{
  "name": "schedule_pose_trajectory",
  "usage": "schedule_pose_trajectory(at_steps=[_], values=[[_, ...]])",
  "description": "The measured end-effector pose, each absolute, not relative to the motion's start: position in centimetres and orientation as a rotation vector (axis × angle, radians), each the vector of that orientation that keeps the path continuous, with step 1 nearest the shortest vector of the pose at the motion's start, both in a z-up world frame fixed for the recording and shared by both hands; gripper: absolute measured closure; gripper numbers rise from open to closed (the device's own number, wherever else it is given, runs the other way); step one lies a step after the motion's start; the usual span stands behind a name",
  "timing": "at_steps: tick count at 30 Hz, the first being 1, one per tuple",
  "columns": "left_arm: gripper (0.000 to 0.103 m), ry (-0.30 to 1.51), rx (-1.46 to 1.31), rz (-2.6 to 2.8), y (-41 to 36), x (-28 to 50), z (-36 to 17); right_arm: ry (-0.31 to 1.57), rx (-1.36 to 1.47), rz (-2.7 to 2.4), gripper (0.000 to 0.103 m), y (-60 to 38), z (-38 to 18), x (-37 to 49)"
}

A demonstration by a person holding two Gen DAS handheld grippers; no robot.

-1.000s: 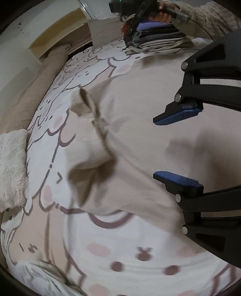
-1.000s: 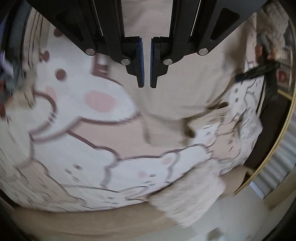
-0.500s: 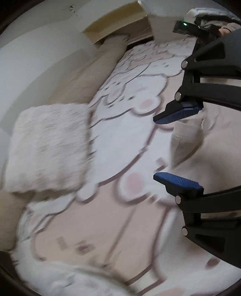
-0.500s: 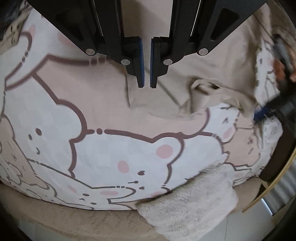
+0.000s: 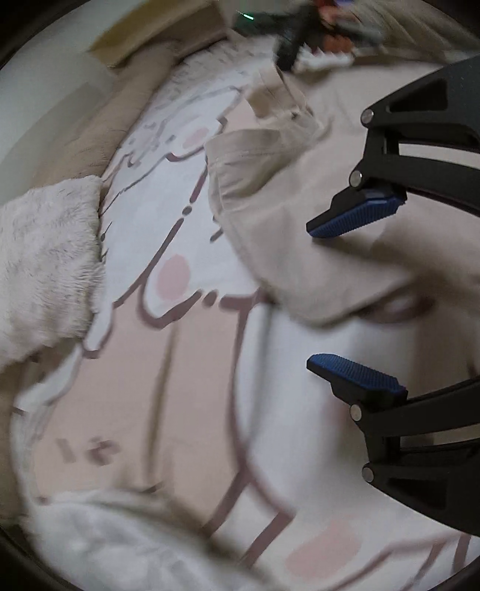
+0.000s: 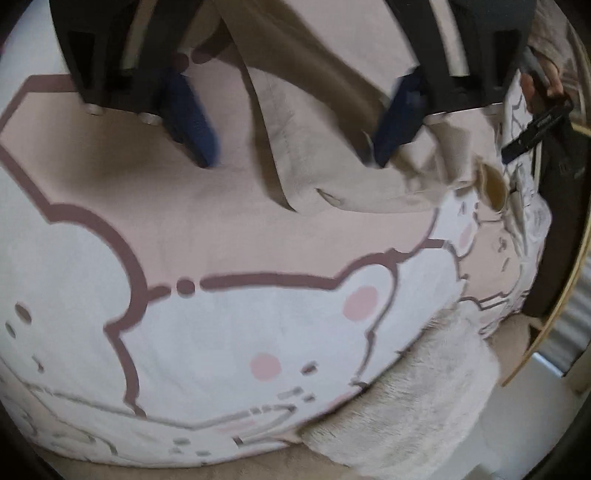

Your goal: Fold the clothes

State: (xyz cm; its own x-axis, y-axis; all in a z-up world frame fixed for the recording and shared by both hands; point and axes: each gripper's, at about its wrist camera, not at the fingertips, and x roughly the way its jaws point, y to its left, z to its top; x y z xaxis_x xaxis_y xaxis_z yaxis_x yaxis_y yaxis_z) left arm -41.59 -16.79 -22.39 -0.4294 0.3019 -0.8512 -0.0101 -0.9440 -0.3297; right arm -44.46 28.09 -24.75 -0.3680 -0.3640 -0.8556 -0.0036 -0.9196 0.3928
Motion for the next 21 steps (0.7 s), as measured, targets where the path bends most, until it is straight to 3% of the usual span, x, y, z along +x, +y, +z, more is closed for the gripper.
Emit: schedule_pose_trajectory(at_steps=[1,2,4,7,9,12,15,21], values=[[0.038,-0.469,-1.552,2.454,-16.6,-41.7,-22.8,-0.466,1.602,-2.389,0.04,27.7,-24.6,-44.4],[0.038,-0.534,-1.535,2.445,-16.2,-41.7,-22.9,-0.461,1.575,-2.368,0.07,27.2,-24.2,-44.3],[0.038,-0.663,-1.496,2.427,-15.6,-41.8,-23.1,-0.493,1.538,-2.298,0.092,26.3,-23.3,-43.9],[0.044,-0.861,-1.423,2.368,-15.0,-41.7,-23.0,-0.418,1.366,-2.409,0.096,25.4,-19.3,-42.1],[0.05,-0.887,-1.347,2.406,-14.7,-41.3,-21.8,-0.389,1.214,-2.5,0.096,25.5,-16.0,-40.8],[0.05,-0.909,-1.201,2.515,-15.4,-40.6,-19.3,-0.242,1.047,-2.66,0.096,25.6,-12.5,-40.0],[0.05,-0.96,-1.085,2.615,-16.7,-40.2,-17.4,-0.16,1.178,-2.752,0.096,25.9,-14.0,-42.3],[0.05,-1.027,-1.128,2.669,-19.5,-40.4,-17.6,-0.472,1.618,-2.587,0.096,29.2,-21.7,-46.2]])
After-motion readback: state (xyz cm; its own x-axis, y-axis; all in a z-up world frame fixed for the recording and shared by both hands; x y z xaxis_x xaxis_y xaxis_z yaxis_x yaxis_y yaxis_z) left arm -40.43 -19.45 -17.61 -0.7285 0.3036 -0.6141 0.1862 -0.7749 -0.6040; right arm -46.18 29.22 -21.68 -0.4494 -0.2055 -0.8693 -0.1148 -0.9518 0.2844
